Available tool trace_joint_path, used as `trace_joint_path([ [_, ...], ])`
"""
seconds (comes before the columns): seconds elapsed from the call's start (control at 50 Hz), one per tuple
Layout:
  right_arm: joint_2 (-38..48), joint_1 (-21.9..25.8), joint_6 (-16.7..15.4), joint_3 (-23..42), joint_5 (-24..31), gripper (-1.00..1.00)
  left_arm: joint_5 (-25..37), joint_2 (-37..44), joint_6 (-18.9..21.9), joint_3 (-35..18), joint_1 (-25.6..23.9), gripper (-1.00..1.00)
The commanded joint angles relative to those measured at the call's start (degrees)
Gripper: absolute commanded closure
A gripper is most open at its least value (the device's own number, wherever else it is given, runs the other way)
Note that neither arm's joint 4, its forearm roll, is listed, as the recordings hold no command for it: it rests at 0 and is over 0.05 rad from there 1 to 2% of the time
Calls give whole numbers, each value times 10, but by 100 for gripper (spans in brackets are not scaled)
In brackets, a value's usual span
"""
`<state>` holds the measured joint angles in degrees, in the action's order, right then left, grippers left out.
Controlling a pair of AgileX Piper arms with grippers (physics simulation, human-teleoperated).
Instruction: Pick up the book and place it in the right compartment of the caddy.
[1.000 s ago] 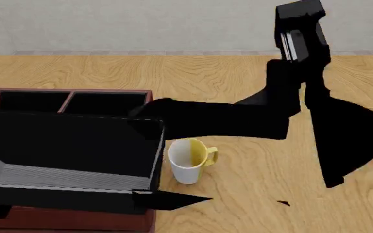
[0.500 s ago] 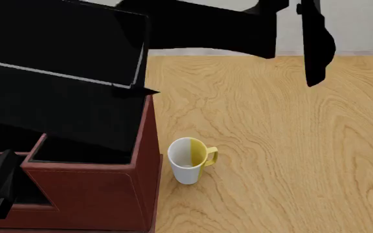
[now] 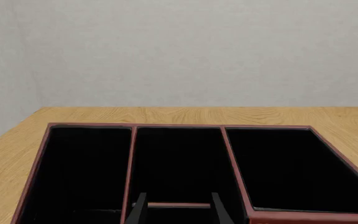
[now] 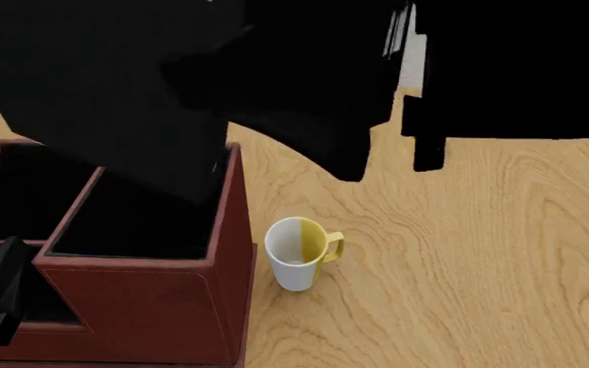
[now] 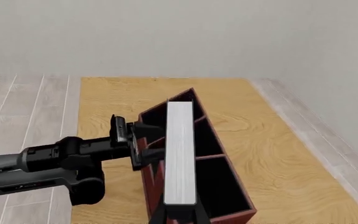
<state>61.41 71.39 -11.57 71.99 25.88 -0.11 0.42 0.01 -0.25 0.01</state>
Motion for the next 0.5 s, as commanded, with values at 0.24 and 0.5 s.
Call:
trace_joint_path([
  [0.24, 75, -11, 0, 50, 20, 100, 0, 0, 0, 0, 0, -100],
  [0.5, 110, -29, -10, 94, 51, 100, 0, 0, 0, 0, 0, -100],
])
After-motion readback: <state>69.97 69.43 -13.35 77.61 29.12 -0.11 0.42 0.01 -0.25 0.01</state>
